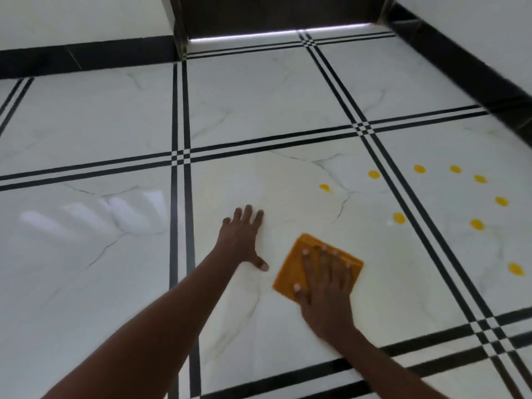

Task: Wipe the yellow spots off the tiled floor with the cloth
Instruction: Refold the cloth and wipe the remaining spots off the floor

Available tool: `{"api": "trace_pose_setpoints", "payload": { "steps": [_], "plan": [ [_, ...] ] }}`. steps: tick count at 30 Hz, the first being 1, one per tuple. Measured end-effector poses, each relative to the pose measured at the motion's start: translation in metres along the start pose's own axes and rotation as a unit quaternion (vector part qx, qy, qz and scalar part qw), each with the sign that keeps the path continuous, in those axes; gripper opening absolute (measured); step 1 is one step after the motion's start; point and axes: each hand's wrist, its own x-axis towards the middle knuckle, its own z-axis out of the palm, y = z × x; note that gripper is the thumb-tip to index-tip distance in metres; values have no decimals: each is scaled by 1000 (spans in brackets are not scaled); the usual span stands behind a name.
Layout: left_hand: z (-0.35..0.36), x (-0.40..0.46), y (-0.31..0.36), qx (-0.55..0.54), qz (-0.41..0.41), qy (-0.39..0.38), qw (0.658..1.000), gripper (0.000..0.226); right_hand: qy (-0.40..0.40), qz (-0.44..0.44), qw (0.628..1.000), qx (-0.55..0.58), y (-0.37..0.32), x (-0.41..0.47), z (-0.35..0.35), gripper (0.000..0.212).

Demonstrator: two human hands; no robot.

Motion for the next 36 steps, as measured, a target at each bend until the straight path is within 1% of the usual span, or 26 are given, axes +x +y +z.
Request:
{"api": "trace_pose_setpoints", "payload": {
  "steps": [1,3,4,5,6,8,10,12,13,15,17,19,22,24,26,27,29,30,32,34,36],
  "plan": [
    [3,1,-1,0,2,2,1000,148,-17,-52,998,6,0,22,-2,73],
    [8,4,-2,0,3,10,1000,145,-23,-145,989,-22,13,98,7,70],
    [11,5,-2,1,0,15,1000,144,-24,-147,988,-41,23,141,11,69],
    [14,8,-3,-2,0,19,1000,144,-32,-115,991,-54,35,184,15,70],
    [16,11,-2,-7,0,17,1000,145,-36,-59,996,-60,49,217,12,72],
    [17,11,-1,-17,-8,11,1000,146,-50,47,996,-49,77,242,4,75],
    [14,10,3,-22,-16,2,1000,146,-22,88,995,-49,97,211,-4,70],
    [9,8,7,-20,-19,-8,1000,146,2,142,988,-56,97,142,-13,69],
    [7,7,9,-16,-22,-11,1000,146,0,163,985,-57,89,102,-13,69],
    [0,3,11,-15,-26,-24,999,146,-33,168,984,-48,62,40,-10,71],
    [-4,2,13,-5,-22,-27,999,145,-58,172,983,-28,42,21,-16,74],
    [-3,2,13,0,-22,-33,999,145,-44,140,989,-31,39,40,-18,75],
    [-1,11,14,7,-20,-43,999,146,-19,20,999,-21,43,114,-4,74],
    [3,13,11,1,-17,-49,999,146,-24,-47,998,-18,43,174,8,72],
    [7,13,7,-4,-10,-48,999,147,-22,-60,998,-20,57,225,19,69],
    [7,13,6,-6,-9,-45,999,148,-24,-52,998,-22,72,243,18,69],
    [6,12,6,-1,-7,-47,999,149,-49,-11,998,-28,112,248,9,71],
    [6,12,5,1,-7,-45,999,150,-44,22,998,-36,135,241,4,72],
    [5,11,5,2,-9,-51,999,150,0,94,994,-56,173,213,-5,71],
    [-3,10,9,4,-20,-59,998,152,47,186,980,-53,174,167,-15,70],
    [-15,17,31,10,-33,-44,998,154,57,264,962,-25,143,112,-13,71]
  ]
}}
